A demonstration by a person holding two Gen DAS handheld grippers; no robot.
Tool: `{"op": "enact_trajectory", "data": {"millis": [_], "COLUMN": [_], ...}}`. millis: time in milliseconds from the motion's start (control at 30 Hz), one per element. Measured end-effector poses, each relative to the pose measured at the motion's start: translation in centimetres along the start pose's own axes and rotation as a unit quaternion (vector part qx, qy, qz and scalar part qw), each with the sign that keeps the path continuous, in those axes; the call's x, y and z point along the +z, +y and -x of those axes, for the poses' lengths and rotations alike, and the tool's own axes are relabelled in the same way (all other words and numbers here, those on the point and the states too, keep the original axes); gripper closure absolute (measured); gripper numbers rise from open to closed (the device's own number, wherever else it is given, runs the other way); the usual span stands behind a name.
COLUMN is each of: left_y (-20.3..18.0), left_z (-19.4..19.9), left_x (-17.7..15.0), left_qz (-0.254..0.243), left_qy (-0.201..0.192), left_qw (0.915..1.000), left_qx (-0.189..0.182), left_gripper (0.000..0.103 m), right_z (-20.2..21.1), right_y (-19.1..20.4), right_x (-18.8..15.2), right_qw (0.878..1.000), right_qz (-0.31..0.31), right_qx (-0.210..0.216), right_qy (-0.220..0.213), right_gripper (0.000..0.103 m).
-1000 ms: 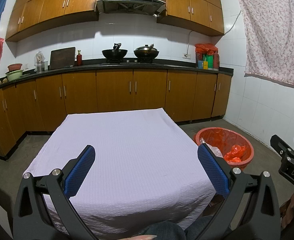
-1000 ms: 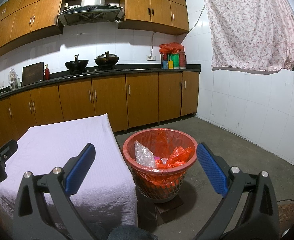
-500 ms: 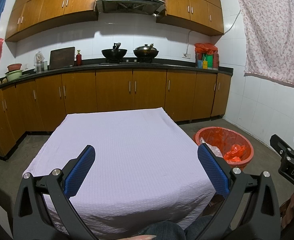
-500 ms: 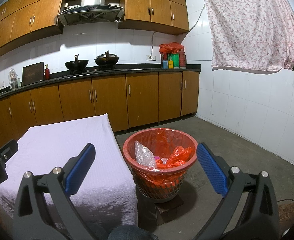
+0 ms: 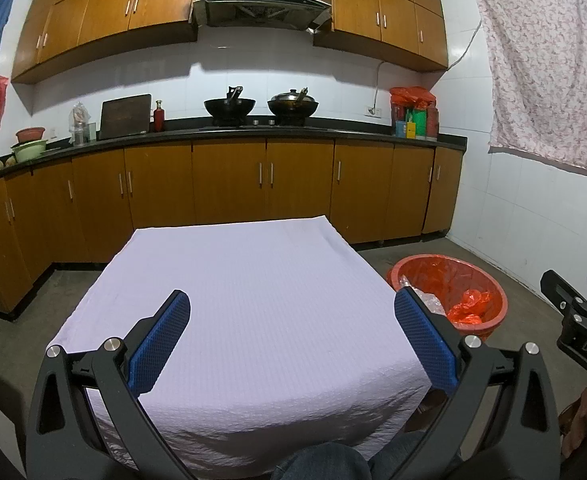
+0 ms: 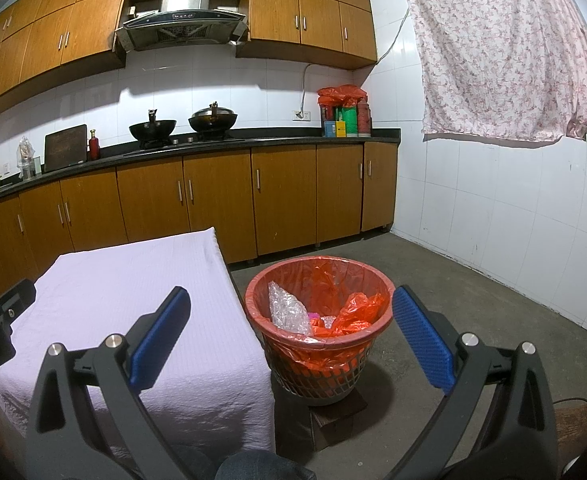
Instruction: Collect trash
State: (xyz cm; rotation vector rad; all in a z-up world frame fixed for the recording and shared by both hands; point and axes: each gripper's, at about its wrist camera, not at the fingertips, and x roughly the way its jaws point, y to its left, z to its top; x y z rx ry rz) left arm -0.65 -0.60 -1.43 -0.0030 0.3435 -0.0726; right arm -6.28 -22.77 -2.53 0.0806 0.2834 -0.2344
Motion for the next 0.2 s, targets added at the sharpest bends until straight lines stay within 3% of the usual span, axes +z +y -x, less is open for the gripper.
{"op": "enact_trajectory", "data": {"millis": [200], "left_y": [-0.01], "left_z": [-0.01], "left_x": [-0.01], "left_qz": [0.0], "left_qy": [0.0], "left_qw": [1.0], "left_qx": [0.0], "left_gripper": [0.002], "right_z": [0.02], "right_y": [-0.01], "right_x": [0.03], "right_qw": [1.0], "right_qz": [0.0], "right_qx": [0.0], "right_qy": [0.0], "right_gripper": [0.004]}}
